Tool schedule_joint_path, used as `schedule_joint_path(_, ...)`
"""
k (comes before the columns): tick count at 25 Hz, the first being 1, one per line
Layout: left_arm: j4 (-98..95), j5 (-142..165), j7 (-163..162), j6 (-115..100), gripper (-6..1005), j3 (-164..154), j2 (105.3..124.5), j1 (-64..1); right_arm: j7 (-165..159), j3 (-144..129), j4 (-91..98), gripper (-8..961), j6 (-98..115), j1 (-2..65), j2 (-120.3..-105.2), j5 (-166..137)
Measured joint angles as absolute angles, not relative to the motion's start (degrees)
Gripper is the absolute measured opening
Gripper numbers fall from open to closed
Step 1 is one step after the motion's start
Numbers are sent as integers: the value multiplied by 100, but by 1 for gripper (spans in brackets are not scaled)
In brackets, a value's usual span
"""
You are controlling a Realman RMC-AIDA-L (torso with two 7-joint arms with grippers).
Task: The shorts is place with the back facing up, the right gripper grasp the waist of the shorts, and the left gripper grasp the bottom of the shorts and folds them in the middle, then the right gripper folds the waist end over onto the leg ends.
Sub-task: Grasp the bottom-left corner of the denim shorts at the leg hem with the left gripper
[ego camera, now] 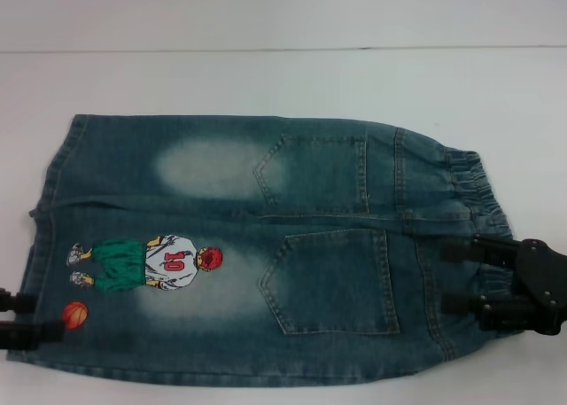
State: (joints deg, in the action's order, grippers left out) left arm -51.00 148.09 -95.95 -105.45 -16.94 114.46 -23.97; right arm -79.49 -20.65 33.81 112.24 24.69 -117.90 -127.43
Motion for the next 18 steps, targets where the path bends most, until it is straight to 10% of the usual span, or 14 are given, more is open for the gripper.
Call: schedule_joint_path(18, -5389, 15444, -9933, -10374, 876, -1681, 11400, -2438, -7932, -2065, 3381, 920, 11194, 2424, -11786, -12744)
